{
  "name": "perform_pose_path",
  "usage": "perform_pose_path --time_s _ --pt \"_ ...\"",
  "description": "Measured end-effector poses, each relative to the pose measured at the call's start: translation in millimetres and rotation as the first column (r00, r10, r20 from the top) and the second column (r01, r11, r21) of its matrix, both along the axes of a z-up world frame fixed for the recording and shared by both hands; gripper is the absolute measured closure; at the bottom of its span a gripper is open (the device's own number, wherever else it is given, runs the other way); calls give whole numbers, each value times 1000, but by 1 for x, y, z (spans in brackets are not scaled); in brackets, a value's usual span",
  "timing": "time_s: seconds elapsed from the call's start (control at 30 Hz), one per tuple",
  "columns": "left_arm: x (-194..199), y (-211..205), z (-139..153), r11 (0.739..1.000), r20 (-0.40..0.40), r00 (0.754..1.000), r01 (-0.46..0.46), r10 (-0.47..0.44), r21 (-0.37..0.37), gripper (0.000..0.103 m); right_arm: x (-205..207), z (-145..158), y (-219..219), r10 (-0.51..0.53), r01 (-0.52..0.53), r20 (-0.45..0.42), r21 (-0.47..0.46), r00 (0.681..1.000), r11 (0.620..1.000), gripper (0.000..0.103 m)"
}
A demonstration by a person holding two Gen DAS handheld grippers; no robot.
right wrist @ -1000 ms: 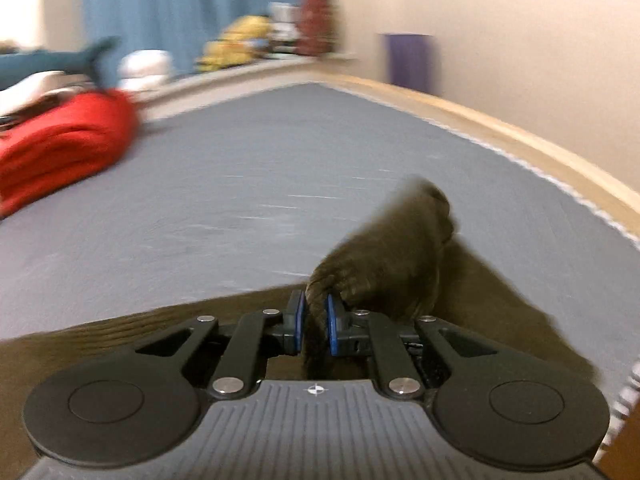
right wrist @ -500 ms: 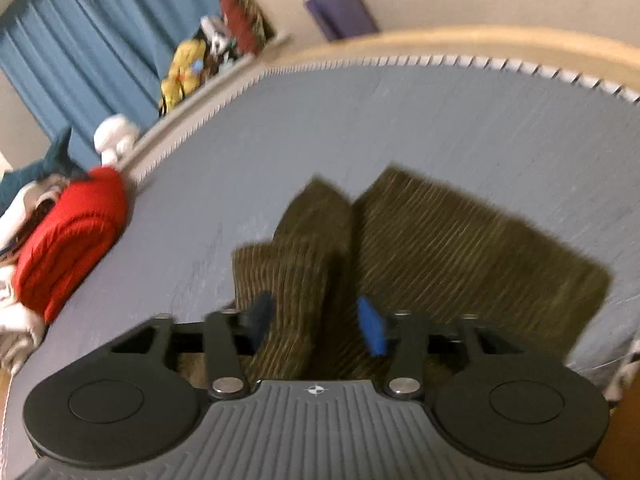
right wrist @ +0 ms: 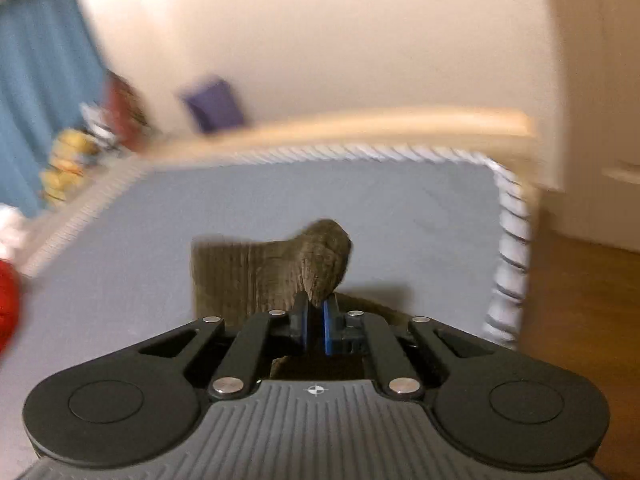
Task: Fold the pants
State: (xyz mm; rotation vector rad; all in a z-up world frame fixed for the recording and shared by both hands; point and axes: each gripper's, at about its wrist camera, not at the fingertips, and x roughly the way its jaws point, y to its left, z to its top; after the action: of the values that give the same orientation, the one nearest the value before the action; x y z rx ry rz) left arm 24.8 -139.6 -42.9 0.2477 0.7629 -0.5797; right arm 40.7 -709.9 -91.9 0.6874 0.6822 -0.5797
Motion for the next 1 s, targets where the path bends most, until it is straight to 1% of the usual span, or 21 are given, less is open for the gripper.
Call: perform_pose_path --time_s 0.03,0.07,0.1,0.17,0.23,0.33,0.4,0.47,0.53,0.57,0.6,0.63,0.67,0.73,0.8,0.83,0.87,0.9,0.93,0.97,1.0 --pt "0 1 1 1000 0 1000 3 -3 1 55 -2 -12 -6 -18 20 -40 51 999 998 96" --pt "-1 2 2 1000 2 1000 3 -3 3 55 -4 -22 -9 -32 38 -69 79 997 996 96" --pt "-1 2 4 1000 5 1000 -1 1 3 55 -3 -23 -8 -31 35 -61 78 998 996 95" --pt "0 9 7 1000 10 1000 -21 21 -8 55 -1 -14 0 -12 13 -54 16 998 1000 95" --pt "1 19 10 999 9 999 -50 50 -20 55 -4 -4 7 -31 30 -37 -20 999 999 95" --pt "1 36 13 995 9 996 -94 94 -20 55 -11 3 17 -102 97 -79 -67 992 993 95" --pt "1 51 18 993 10 993 -115 116 -28 55 -4 4 26 -91 81 -110 -98 990 992 95" --pt "0 69 23 994 -14 995 -101 100 -34 55 -1 13 36 -103 86 -102 -156 989 984 94" --pt "-7 81 20 1000 -61 998 -14 13 -16 50 3 26 50 -87 70 -60 -242 994 968 88" --pt "-9 83 17 999 -67 997 35 -34 14 50 1 35 60 -80 66 -36 -288 996 955 78" --pt "-15 85 12 996 -65 995 76 -73 55 50 1 43 71 -56 51 -3 -336 998 941 64" --pt "-18 86 6 991 -71 993 99 -93 86 50 1 49 82 -16 24 23 -368 1000 930 58" --pt "-21 90 -4 987 -96 990 117 -107 107 50 1 53 92 22 -3 41 -400 999 916 55" --pt "-22 95 -22 983 -141 984 127 -108 136 50 -1 60 114 87 -45 67 -473 994 880 53" --pt "-25 96 -35 974 -158 980 150 -123 169 50 -8 65 135 146 -78 90 -524 985 848 50" --pt "-26 96 -39 970 -163 977 165 -136 180 50 -12 67 146 207 -115 114 -536 972 836 50" --pt "-28 96 -42 966 -153 977 174 -146 193 50 -16 69 162 308 -186 138 -549 941 815 50" --pt "-29 96 -43 965 -146 978 175 -147 197 50 -19 70 179 420 -272 147 -566 896 779 50" --pt "-28 96 -43 966 -146 979 168 -141 195 50 -22 70 197 555 -386 149 -573 818 723 50" --pt "-26 95 -42 970 -151 980 154 -127 189 50 -26 68 214 663 -482 150 -573 734 663 50" --pt "-23 96 -41 973 -154 982 137 -109 183 51 -32 66 234 771 -580 151 -573 619 578 51"
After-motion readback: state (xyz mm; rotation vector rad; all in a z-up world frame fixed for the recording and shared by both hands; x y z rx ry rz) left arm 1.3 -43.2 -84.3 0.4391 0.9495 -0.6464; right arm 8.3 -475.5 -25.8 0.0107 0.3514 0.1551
